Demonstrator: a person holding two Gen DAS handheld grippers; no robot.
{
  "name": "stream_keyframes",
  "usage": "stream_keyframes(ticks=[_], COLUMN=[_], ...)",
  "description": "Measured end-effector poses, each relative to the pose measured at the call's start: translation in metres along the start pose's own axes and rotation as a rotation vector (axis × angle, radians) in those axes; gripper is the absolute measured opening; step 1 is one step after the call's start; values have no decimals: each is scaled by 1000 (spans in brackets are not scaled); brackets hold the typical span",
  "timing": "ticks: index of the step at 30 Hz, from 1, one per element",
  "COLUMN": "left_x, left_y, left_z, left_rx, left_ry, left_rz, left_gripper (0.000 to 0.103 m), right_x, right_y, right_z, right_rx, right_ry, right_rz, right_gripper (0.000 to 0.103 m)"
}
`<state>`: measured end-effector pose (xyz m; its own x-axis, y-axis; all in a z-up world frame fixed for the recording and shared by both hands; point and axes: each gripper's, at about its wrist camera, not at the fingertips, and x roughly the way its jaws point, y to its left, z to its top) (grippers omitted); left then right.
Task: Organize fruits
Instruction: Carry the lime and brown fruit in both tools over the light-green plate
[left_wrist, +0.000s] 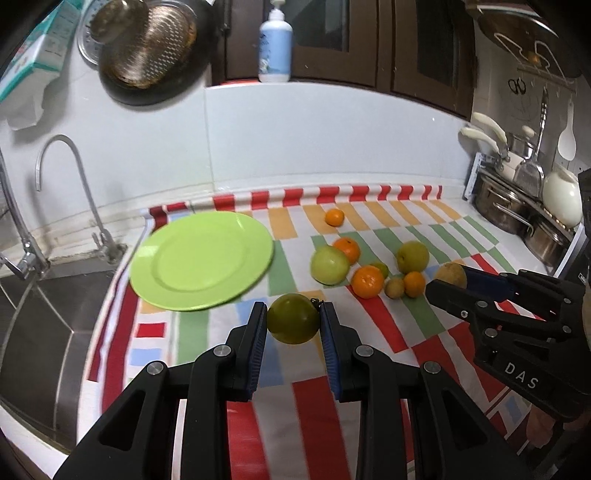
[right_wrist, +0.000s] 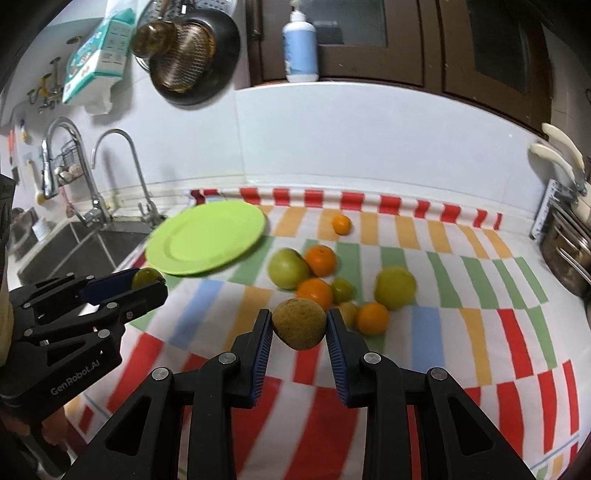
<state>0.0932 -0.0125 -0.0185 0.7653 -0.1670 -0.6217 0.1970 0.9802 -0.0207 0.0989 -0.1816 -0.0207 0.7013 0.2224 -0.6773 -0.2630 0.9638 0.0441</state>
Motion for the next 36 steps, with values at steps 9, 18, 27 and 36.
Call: stream_keyframes(ticks=[9, 18, 27, 36], left_x=[-11, -8, 13, 54], left_y=[36, 63, 90, 113], left_z=[9, 29, 55, 75], left_rx=[-2, 0, -20, -26], left_ry=[-39, -77, -98, -77], left_rz=[50, 80, 94, 117], left_gripper=[29, 29, 29, 29], right_x=[10, 23, 57, 116], right_y=[37, 62, 78, 79], right_z=[29, 66, 100, 127], right_rx=[-45, -74, -74, -71], right_ry=[-57, -118, -112, -46], right_rz=[44, 77, 121, 147], right_gripper=[31, 31, 31, 31])
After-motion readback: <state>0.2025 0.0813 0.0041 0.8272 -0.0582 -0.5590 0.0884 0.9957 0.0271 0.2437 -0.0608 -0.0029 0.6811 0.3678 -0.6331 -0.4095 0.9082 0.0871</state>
